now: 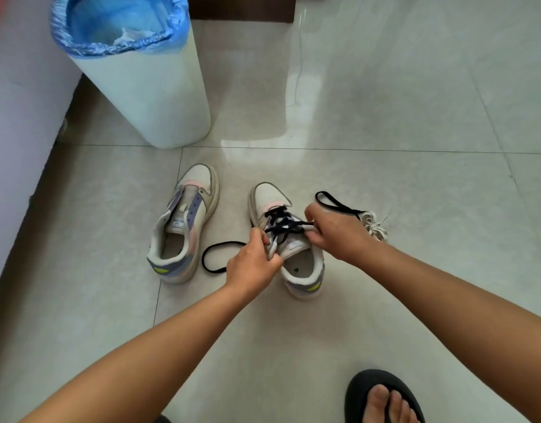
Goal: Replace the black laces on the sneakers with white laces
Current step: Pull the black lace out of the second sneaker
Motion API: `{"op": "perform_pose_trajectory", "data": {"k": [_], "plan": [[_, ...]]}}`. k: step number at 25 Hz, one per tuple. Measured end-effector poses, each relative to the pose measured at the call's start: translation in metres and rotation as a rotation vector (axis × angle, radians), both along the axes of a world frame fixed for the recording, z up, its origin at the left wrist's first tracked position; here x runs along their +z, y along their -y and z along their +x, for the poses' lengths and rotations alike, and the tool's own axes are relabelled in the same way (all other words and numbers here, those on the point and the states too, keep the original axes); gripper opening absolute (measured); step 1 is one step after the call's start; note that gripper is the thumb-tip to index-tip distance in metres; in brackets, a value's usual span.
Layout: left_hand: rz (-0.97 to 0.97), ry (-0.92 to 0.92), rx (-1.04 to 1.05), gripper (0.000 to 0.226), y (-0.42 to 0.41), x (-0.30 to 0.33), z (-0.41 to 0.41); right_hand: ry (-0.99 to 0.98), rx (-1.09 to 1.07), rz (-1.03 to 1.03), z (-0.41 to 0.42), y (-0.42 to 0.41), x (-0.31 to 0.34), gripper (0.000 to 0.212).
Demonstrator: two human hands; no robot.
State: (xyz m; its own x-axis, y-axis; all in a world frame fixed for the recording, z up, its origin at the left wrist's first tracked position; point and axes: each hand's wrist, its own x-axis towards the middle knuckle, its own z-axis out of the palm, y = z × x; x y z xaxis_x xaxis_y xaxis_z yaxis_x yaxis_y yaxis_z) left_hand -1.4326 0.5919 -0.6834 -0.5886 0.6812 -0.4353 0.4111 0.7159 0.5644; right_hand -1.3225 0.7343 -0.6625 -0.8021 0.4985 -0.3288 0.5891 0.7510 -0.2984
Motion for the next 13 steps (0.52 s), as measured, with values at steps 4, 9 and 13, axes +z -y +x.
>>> {"op": "perform_pose_trajectory", "data": {"k": [4,9,13], "plan": [[0.133,0.238,0.07,0.038,-0.003,-0.004,-0.005,-0.028,-0.032,-0.121,-0.004,0.008,-0.005,0.04],[0.131,0.302,0.245,0.03,-0.022,-0.015,-0.01,-0.045,-0.011,-0.114,0.003,0.01,-0.009,0.039],[0.083,0.316,0.167,0.032,-0.033,-0.017,-0.023,-0.015,0.037,-0.066,-0.001,0.003,-0.009,0.037]]}}
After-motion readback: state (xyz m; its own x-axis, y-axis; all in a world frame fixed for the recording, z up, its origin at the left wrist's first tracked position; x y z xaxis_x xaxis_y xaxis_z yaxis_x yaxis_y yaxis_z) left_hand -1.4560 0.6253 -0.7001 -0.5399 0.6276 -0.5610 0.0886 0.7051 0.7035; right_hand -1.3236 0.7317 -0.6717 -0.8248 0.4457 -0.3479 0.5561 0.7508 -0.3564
